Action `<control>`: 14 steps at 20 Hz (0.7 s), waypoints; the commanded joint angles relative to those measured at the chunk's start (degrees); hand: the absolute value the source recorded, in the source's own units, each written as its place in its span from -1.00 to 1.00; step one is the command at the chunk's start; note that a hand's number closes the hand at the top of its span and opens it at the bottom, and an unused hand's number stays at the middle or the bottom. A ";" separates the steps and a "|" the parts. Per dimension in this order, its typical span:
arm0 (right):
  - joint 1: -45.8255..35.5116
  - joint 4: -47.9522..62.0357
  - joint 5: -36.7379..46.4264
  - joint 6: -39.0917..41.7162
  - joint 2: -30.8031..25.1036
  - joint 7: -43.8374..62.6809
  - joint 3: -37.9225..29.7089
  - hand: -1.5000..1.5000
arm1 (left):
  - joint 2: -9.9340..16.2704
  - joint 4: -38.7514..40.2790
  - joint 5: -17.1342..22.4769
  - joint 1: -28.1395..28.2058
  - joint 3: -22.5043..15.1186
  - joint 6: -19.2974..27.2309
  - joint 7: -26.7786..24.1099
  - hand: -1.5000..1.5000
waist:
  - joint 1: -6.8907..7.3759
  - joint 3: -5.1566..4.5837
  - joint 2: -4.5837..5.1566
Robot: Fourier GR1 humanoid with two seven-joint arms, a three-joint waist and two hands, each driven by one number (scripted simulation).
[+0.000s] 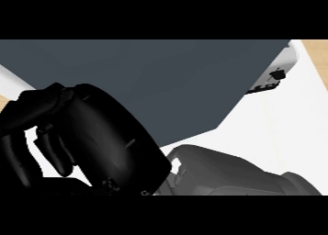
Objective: Pick up the wine, place it into the cabinet and close the cabinet
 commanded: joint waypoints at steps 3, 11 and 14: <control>-7.12 13.91 2.93 5.06 -0.84 -5.26 -7.41 1.00 | -0.86 -1.10 0.06 2.07 2.19 -0.87 0.57 -1.00 | -0.29 0.03 -0.12; -9.65 29.29 -0.03 9.26 0.43 -14.62 -13.35 1.00 | -4.68 0.31 -4.70 -3.88 -0.56 3.46 3.84 -1.00 | -0.94 0.06 0.07; -10.01 32.21 1.12 11.39 0.45 -15.45 -15.48 1.00 | -4.18 2.03 -4.51 -0.36 1.77 -1.79 1.75 -1.00 | -0.81 0.02 -0.02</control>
